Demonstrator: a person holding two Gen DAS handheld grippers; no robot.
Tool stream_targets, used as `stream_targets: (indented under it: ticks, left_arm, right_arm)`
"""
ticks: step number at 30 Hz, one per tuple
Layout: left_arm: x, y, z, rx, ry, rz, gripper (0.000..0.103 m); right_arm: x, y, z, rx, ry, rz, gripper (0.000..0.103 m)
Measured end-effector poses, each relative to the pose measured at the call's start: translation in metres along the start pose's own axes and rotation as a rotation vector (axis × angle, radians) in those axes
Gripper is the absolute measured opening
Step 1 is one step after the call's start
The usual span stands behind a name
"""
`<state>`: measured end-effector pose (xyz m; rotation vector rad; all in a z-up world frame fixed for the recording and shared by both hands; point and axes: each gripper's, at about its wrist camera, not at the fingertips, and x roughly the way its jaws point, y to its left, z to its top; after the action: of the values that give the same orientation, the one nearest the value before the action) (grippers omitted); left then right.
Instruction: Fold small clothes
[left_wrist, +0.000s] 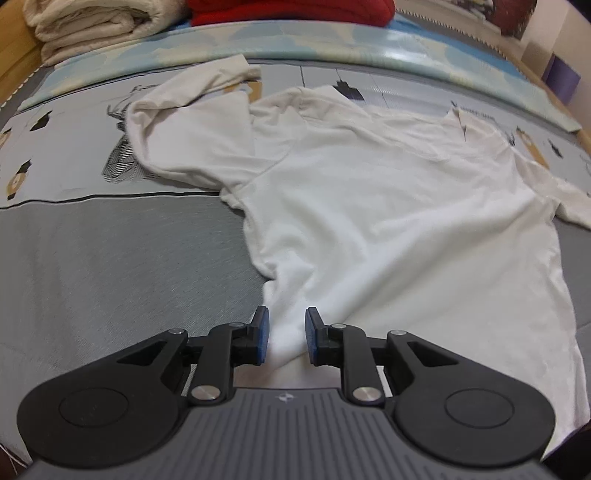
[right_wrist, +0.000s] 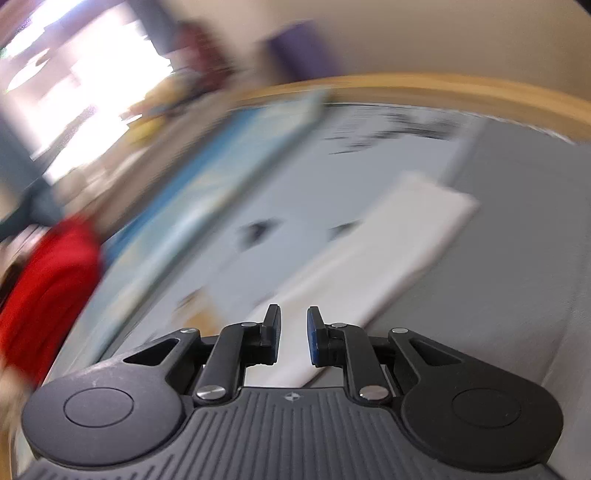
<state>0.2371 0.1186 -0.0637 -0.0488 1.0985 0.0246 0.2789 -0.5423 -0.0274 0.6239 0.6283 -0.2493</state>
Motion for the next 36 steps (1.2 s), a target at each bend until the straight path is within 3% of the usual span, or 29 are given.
stream_targets:
  ticks: [3,7,11,15,17,21,27,30,32,36]
  left_arm:
    - [-0.012,0.010,-0.013,-0.013,-0.013,-0.013,0.023]
    - [-0.022,0.026,-0.042,-0.011,-0.018,-0.036,0.026]
    - [-0.020,0.042,-0.070,-0.029,0.023,-0.059,0.026]
    - [-0.021,0.059,-0.078,-0.090,0.054,-0.083,0.028]
    - [-0.019,0.068,-0.081,-0.135,0.074,-0.090,0.033]
    - [-0.010,0.074,-0.087,-0.182,0.146,-0.085,0.032]
    - [-0.005,0.075,-0.091,-0.193,0.182,-0.086,0.033]
    - [-0.002,0.072,-0.094,-0.181,0.203,-0.083,0.033]
    - [0.000,0.069,-0.097,-0.175,0.216,-0.082,0.032]
    - [-0.001,0.068,-0.102,-0.180,0.218,-0.074,0.032]
  right_arm:
    - [-0.044,0.043,-0.041,-0.104,0.023,0.118,0.017]
    - [-0.087,0.073,-0.105,-0.206,0.089,0.183,0.017]
    - [-0.106,0.075,-0.171,-0.261,0.176,0.142,0.017]
    - [-0.110,0.064,-0.229,-0.285,0.316,0.022,0.017]
    - [-0.102,0.062,-0.242,-0.301,0.379,-0.023,0.017]
    - [-0.105,0.055,-0.259,-0.391,0.424,-0.095,0.024]
    - [-0.115,0.048,-0.265,-0.415,0.451,-0.085,0.024]
    - [-0.117,0.048,-0.265,-0.427,0.449,-0.094,0.016]
    - [-0.113,0.044,-0.262,-0.403,0.452,-0.111,0.001]
    - [-0.110,0.043,-0.261,-0.395,0.465,-0.108,0.000]
